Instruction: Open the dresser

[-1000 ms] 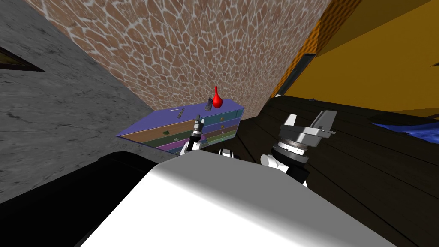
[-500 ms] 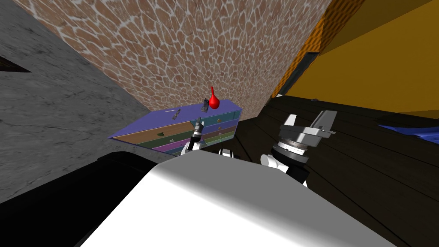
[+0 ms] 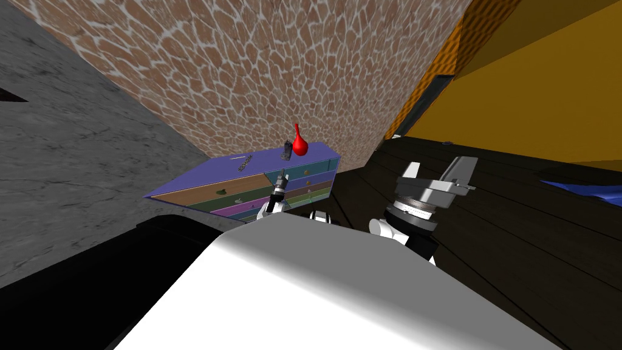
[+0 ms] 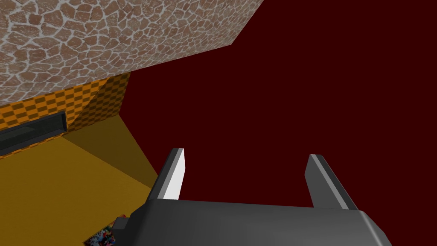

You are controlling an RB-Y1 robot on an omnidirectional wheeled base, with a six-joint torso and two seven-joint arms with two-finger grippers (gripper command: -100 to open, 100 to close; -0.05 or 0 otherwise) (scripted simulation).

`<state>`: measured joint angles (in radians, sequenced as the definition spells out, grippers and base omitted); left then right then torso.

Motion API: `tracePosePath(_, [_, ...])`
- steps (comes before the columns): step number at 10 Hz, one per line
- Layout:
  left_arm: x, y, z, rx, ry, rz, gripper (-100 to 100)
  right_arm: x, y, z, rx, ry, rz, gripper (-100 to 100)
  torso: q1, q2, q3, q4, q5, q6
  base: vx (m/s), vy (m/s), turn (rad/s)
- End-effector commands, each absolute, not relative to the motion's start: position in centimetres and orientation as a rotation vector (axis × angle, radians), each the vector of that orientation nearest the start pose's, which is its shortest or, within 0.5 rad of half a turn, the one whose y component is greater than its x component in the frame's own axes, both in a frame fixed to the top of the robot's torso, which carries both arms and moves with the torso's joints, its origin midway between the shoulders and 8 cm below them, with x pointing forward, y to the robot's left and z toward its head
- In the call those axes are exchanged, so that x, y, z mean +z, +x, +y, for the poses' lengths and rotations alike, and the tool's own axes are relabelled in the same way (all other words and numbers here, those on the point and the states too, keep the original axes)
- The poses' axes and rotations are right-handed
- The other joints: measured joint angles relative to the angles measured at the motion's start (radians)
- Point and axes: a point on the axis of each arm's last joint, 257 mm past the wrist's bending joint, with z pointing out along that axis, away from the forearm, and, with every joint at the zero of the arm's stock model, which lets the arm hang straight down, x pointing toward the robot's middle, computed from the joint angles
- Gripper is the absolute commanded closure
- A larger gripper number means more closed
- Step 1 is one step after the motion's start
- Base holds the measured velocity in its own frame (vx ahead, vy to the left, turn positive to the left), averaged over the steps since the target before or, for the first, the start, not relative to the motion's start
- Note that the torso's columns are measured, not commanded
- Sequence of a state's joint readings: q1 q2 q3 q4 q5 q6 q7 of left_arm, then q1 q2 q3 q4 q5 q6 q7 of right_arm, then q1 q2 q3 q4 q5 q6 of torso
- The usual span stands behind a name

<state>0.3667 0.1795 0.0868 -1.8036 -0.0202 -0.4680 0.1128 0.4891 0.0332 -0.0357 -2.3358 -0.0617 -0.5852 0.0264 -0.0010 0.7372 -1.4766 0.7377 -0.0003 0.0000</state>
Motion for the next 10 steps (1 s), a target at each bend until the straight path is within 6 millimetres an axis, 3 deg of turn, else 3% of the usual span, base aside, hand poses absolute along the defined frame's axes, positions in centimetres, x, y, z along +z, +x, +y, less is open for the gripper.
tracePosePath(1, [-17.3, 42.2, 33.9, -1.167, -0.922, 0.981, -100, 6.7, 31.2, -29.5, 1.311, 0.581, 0.445, 0, 0.0, 0.001, 0.001, 0.0, 0.0, 0.0, 0.075, -0.095, 0.024])
tracePosePath(6, [-21.9, 42.4, 35.4, -1.124, -1.029, 0.995, -100, 6.7, 31.2, -29.5, 1.311, 0.581, 0.445, 0, 0.0, 0.0, 0.0, 0.0, 0.0, 0.0, 0.092, -0.118, 0.027])
tracePosePath(10, [-25.5, 42.3, 35.4, -1.111, -1.137, 0.976, -100, 6.7, 31.2, -29.5, 1.311, 0.581, 0.445, 0, 0.002, 0.001, 0.0, 0.0, 0.001, 0.0, 0.081, -0.085, 0.023])
